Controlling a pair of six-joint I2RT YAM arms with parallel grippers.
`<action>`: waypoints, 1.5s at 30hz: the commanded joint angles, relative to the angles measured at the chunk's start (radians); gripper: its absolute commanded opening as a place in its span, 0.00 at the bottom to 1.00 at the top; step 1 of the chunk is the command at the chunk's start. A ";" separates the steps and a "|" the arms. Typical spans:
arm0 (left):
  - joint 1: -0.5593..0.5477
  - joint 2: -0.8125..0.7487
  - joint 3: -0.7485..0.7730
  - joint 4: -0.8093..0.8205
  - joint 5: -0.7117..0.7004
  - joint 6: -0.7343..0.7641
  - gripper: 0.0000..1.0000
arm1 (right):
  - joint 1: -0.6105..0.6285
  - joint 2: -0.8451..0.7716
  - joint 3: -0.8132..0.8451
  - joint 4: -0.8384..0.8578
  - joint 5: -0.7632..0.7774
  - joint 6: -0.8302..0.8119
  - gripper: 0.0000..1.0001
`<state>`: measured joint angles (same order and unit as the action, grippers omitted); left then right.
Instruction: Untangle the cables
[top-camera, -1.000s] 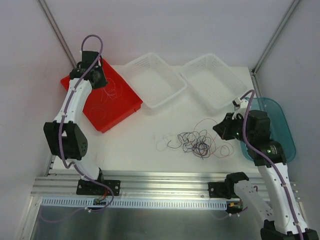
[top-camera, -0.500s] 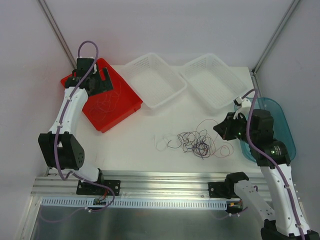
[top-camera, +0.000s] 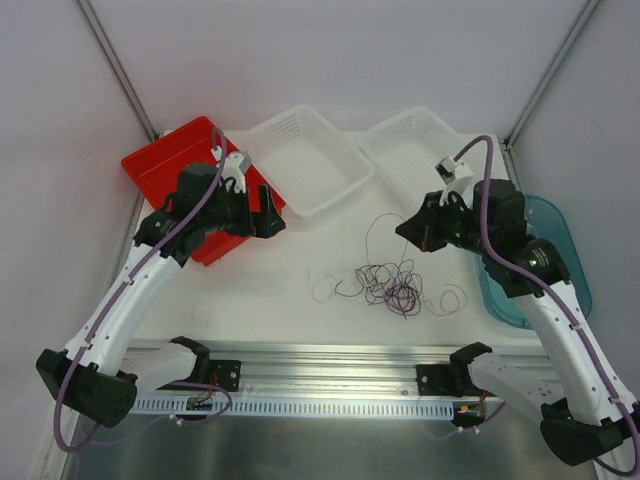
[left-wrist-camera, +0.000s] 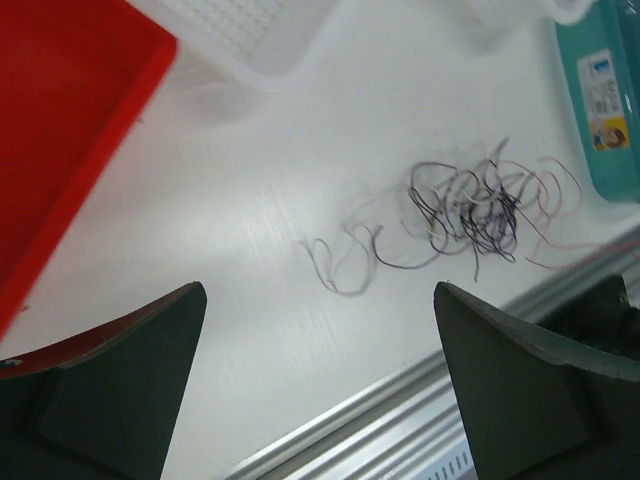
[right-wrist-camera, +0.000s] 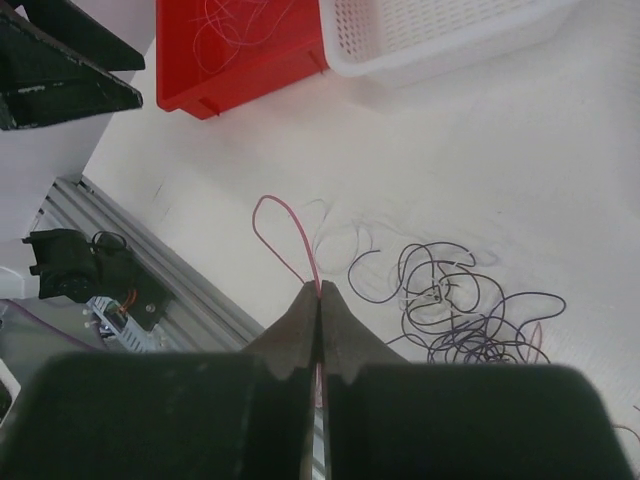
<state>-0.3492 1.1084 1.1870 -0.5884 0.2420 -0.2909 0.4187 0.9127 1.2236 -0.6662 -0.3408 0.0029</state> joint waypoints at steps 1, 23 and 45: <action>-0.100 -0.062 -0.059 0.110 0.063 -0.045 0.99 | 0.075 0.053 0.037 0.094 0.043 0.081 0.01; -0.602 0.053 -0.480 0.952 -0.273 0.027 0.99 | 0.229 0.166 0.090 0.252 0.149 0.258 0.01; -0.672 0.177 -0.511 1.256 -0.055 0.032 0.99 | 0.250 0.169 0.062 0.274 0.183 0.262 0.01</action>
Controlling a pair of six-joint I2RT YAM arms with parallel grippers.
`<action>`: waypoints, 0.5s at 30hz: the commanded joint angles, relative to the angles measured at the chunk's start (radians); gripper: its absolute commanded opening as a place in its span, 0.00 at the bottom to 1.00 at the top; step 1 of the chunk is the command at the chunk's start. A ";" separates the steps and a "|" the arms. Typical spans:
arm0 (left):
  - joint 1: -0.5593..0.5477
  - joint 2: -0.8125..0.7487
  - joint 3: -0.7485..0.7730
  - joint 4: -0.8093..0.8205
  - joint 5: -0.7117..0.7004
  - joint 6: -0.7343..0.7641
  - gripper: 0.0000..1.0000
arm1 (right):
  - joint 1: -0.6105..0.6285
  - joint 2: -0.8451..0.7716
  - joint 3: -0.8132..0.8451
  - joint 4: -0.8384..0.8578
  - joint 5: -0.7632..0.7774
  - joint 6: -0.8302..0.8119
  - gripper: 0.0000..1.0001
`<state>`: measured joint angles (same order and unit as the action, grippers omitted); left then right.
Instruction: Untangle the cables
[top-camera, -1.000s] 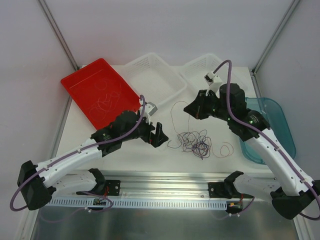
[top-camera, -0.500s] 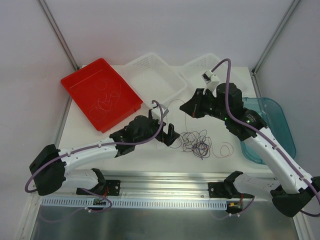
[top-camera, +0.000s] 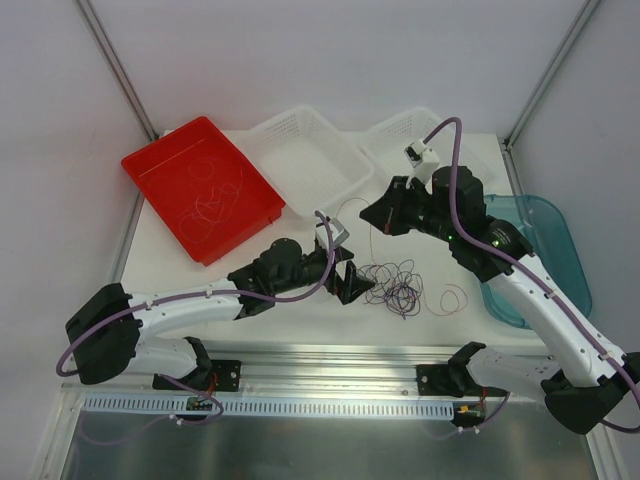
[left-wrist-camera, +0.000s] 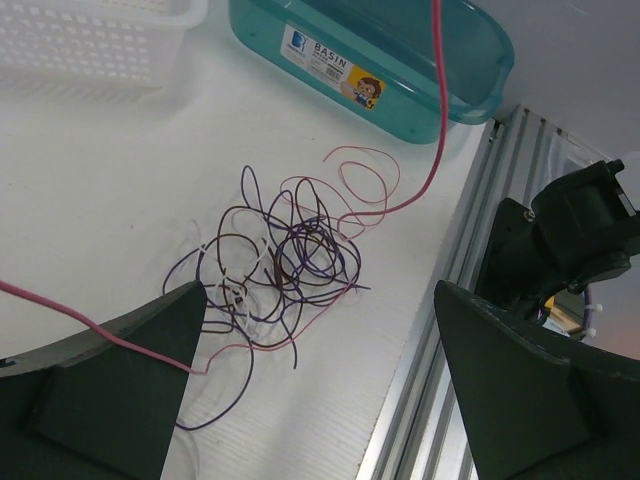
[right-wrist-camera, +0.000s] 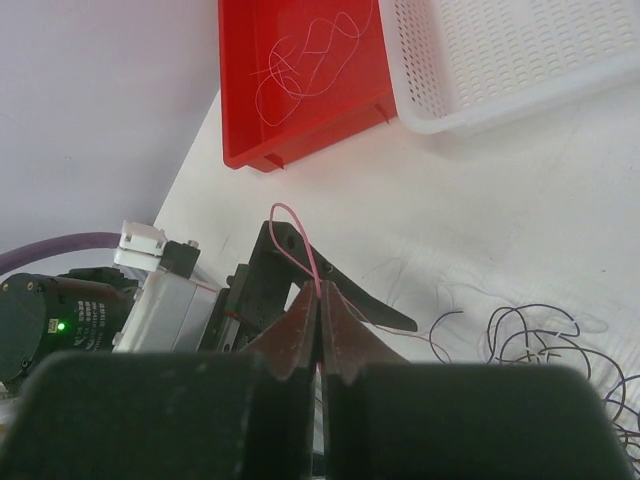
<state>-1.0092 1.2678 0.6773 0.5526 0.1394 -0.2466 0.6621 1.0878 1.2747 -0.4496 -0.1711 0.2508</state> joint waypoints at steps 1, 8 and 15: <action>-0.017 0.025 0.007 0.119 0.046 -0.019 0.99 | 0.007 -0.008 0.008 0.061 0.013 0.019 0.01; -0.060 0.091 0.041 0.196 -0.058 -0.081 0.99 | 0.013 -0.026 -0.023 0.091 0.035 0.056 0.01; -0.101 0.148 0.070 0.280 -0.242 -0.131 0.95 | 0.028 -0.057 -0.083 0.124 0.065 0.140 0.01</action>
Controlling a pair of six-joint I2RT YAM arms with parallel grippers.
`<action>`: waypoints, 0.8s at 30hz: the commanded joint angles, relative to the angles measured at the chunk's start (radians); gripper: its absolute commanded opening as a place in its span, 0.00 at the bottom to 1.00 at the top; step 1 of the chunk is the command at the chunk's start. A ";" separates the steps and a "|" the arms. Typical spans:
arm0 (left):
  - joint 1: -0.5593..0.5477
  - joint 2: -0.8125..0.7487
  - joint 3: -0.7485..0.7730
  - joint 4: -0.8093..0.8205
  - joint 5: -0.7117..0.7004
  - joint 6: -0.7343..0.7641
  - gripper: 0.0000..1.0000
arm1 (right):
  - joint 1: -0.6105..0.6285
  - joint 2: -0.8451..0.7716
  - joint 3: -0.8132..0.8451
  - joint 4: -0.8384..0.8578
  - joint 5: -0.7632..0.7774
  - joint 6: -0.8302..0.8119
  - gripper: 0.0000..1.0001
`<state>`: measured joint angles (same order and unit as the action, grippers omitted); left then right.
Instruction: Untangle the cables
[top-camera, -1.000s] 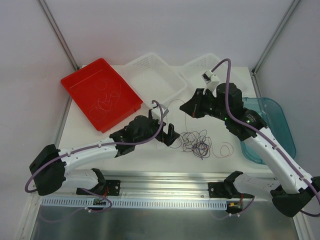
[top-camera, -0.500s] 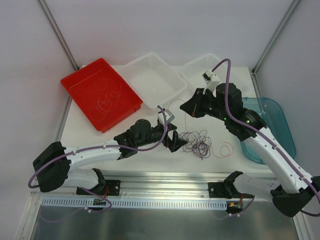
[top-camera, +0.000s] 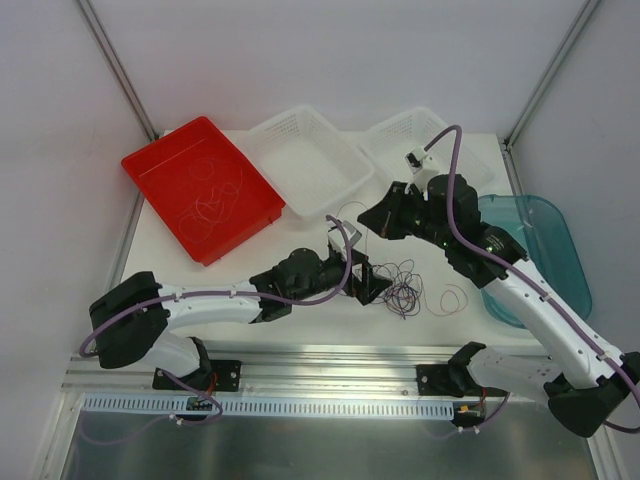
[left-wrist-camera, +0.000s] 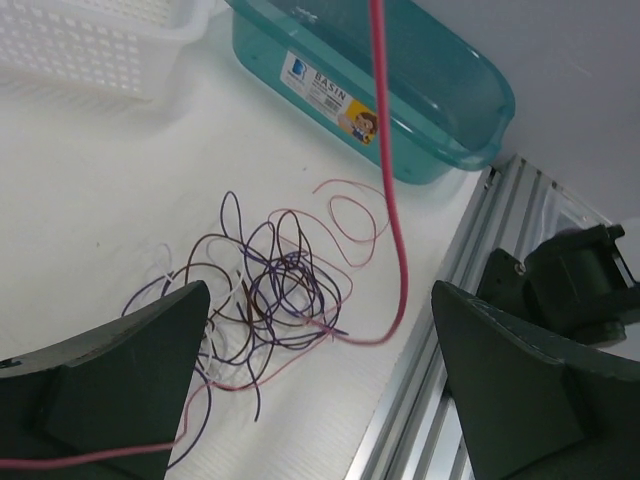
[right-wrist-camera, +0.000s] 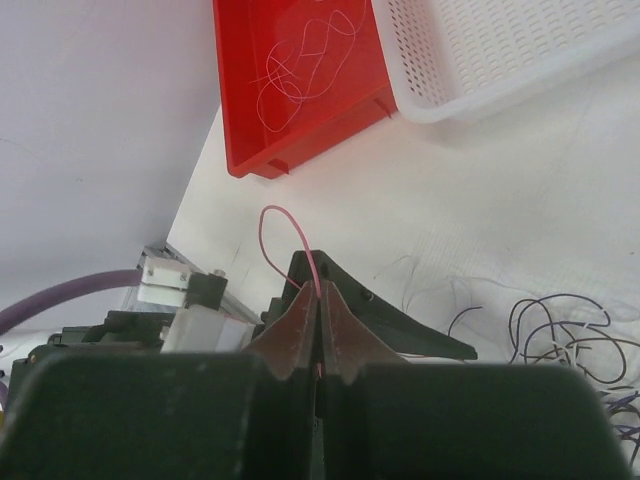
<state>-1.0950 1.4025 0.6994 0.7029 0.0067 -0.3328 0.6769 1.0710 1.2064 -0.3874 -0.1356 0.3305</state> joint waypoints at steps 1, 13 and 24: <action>-0.017 0.016 0.054 0.136 -0.126 -0.051 0.94 | 0.013 -0.043 -0.019 0.065 0.034 0.067 0.01; -0.029 0.041 0.052 0.165 -0.235 -0.086 0.04 | 0.035 -0.100 -0.054 0.058 0.111 0.105 0.01; -0.026 -0.080 0.165 -0.263 -0.353 -0.002 0.00 | 0.033 -0.183 -0.035 -0.155 0.318 -0.080 0.72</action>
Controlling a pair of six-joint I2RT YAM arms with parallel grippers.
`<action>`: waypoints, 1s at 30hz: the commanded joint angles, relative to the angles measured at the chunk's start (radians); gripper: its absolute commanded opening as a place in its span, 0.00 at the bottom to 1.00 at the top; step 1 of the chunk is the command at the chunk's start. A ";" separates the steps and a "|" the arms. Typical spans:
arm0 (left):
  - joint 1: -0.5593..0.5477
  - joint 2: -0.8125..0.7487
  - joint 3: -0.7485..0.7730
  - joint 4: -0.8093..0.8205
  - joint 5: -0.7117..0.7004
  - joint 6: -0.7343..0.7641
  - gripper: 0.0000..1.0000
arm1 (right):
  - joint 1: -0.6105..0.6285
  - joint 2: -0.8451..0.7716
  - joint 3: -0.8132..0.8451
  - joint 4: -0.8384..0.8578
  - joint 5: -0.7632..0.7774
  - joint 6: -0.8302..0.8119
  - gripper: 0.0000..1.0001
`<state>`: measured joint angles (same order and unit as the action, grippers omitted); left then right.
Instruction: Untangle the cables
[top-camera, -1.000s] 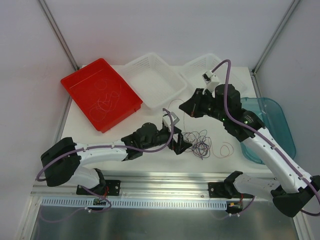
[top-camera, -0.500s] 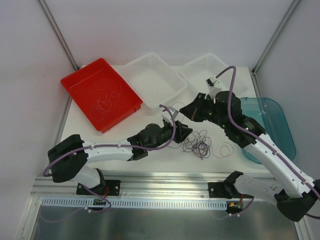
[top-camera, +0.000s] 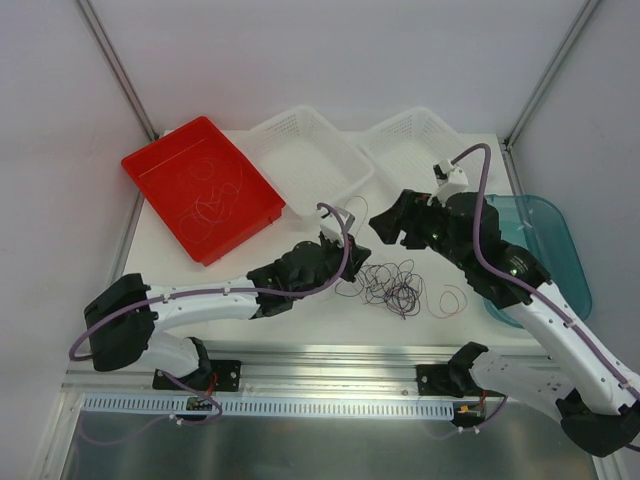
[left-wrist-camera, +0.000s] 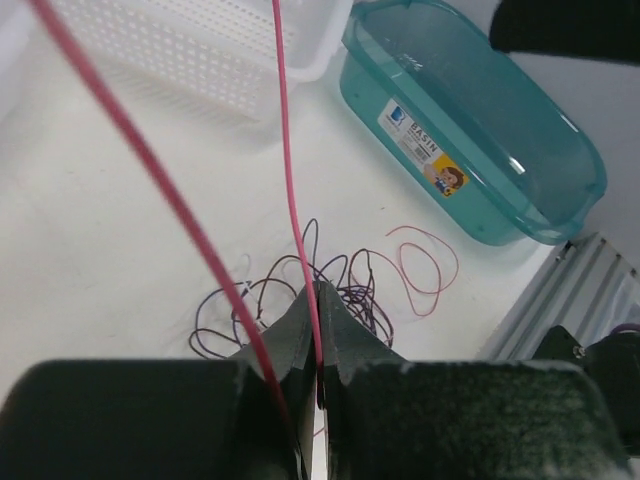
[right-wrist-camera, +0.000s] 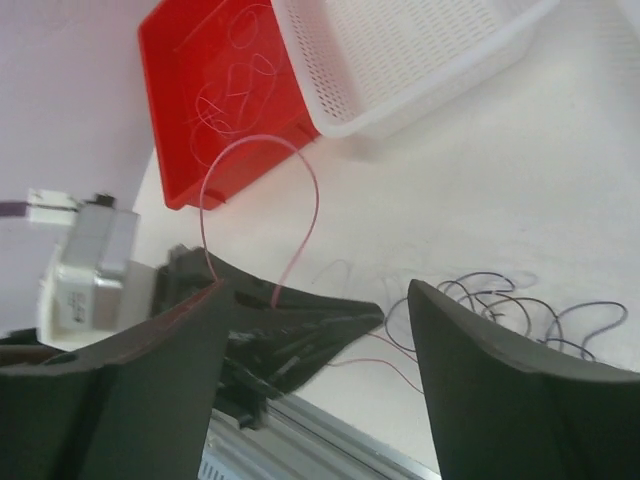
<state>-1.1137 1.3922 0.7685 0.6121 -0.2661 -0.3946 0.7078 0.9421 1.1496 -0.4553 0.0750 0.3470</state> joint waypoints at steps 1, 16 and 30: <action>-0.006 -0.077 0.115 -0.217 -0.081 0.072 0.00 | 0.002 -0.060 0.022 -0.109 0.127 -0.097 0.76; 0.083 -0.237 0.242 -0.574 -0.159 0.149 0.00 | -0.156 -0.236 -0.434 -0.278 0.226 -0.010 0.84; 0.138 -0.326 0.288 -0.701 -0.134 0.131 0.00 | -0.162 -0.172 -0.650 -0.028 0.000 0.055 0.62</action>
<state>-0.9924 1.0859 1.0252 -0.0578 -0.4026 -0.2691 0.5491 0.7784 0.4942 -0.5426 0.1032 0.3878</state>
